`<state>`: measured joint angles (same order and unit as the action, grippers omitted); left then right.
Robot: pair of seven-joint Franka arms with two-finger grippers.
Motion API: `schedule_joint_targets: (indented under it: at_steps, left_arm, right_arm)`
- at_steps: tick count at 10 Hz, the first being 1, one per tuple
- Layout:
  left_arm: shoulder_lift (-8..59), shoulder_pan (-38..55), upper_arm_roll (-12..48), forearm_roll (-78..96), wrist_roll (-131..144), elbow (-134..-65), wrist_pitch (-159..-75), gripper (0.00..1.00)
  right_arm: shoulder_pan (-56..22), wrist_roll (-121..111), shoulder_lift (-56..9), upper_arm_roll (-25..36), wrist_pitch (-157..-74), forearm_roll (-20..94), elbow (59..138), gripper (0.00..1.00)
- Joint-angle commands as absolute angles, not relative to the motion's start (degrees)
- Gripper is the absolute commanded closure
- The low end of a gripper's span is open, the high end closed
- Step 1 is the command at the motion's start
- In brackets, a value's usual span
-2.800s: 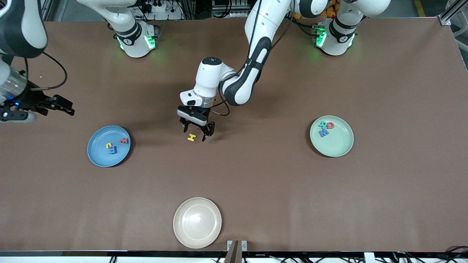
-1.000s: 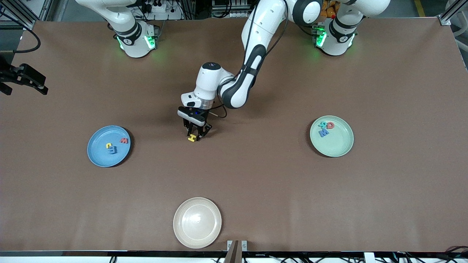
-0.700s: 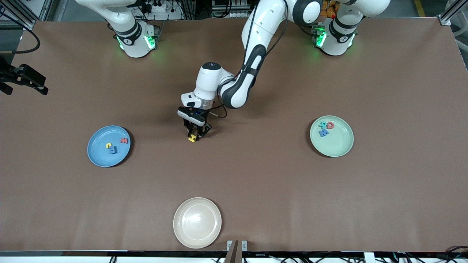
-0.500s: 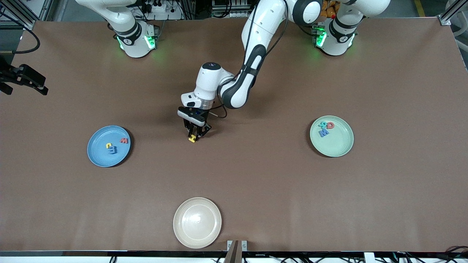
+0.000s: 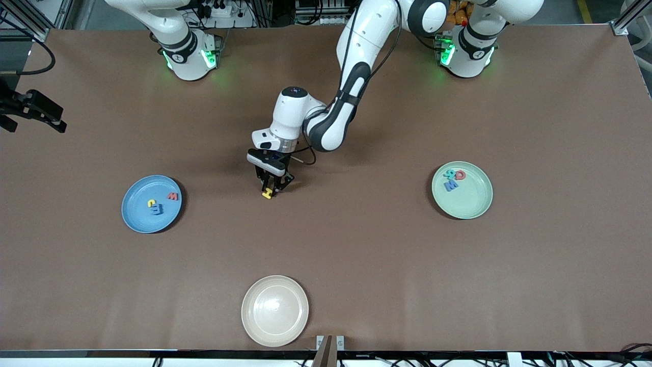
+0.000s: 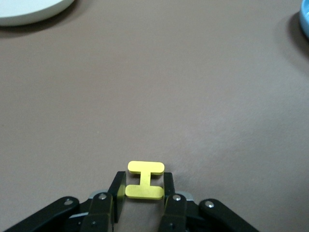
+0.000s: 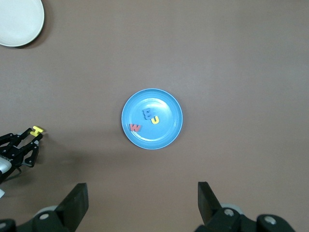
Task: Sort upper and lower case letters into plates
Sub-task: 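Grasp the yellow H with the left gripper while the right gripper rests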
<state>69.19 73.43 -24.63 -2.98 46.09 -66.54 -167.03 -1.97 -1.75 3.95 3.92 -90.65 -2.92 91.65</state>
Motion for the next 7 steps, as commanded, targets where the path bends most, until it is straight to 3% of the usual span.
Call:
schedule_joint_targets:
  at_steps: [1,5,7]
  left_arm:
    - [66.5,73.7,-25.8,-3.0,45.2,-65.9,-166.1,0.92]
    - [59.1,72.9,-25.2,-2.1,35.0,-68.8,-151.0,0.94]
    - [53.0,71.0,-23.3,-2.0,32.1,-77.3,-149.3,0.93]
  right_arm:
    - [-1.7,-1.1,3.9,3.9,-89.6,-2.4,90.7,0.00]
    - [-1.7,-1.0,3.8,3.8,-89.6,-2.3,90.7,0.00]
    - [-1.7,-1.0,3.8,3.8,-89.6,-2.3,90.7,0.00]
